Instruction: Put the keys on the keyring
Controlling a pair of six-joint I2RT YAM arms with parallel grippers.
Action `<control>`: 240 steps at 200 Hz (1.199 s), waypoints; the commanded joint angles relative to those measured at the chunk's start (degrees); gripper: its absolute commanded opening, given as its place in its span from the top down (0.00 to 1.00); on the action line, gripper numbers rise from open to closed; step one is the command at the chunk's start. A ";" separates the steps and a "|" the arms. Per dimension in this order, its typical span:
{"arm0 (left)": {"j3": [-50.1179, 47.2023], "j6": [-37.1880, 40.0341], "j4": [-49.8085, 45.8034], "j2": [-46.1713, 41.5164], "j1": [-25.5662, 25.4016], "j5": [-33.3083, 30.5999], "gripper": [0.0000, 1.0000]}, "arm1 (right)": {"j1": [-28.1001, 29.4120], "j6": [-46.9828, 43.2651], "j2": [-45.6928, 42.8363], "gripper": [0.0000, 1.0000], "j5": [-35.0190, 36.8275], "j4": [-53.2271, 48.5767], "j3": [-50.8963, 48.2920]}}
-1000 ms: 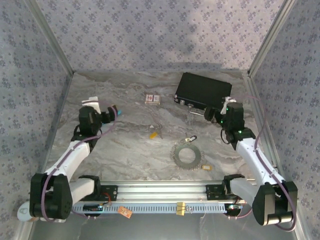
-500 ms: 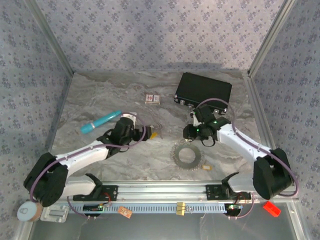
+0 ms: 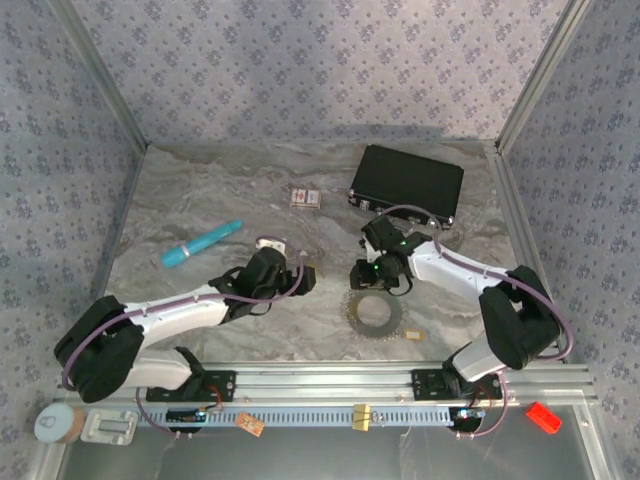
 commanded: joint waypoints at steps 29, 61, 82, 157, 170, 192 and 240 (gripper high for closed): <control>-0.41 -0.95 0.50 0.42 -0.34 -1.60 0.08 | 1.63 0.83 3.64 0.71 1.89 -0.56 2.51; -0.59 -1.08 0.30 0.17 -0.31 -2.00 0.09 | 2.59 0.92 5.94 0.75 2.09 -0.61 3.22; -0.69 -1.19 0.26 -0.13 -0.29 -2.13 0.09 | 3.19 0.83 6.77 0.76 3.17 -1.07 3.83; -0.67 -1.25 -0.62 -0.98 -0.31 -2.98 0.10 | 3.50 -0.13 8.62 0.89 4.61 -2.47 4.89; -0.67 -1.11 -0.63 -1.05 -0.32 -3.00 0.10 | 3.49 -0.37 8.62 0.95 4.48 -2.57 5.09; -0.61 -1.08 -0.86 -1.24 -0.35 -3.17 0.10 | 3.45 -0.84 8.43 0.99 3.64 -2.27 5.66; -1.29 -0.64 -1.58 -3.25 -0.29 -4.79 0.10 | 3.76 -2.13 8.57 1.00 -4.27 2.75 7.27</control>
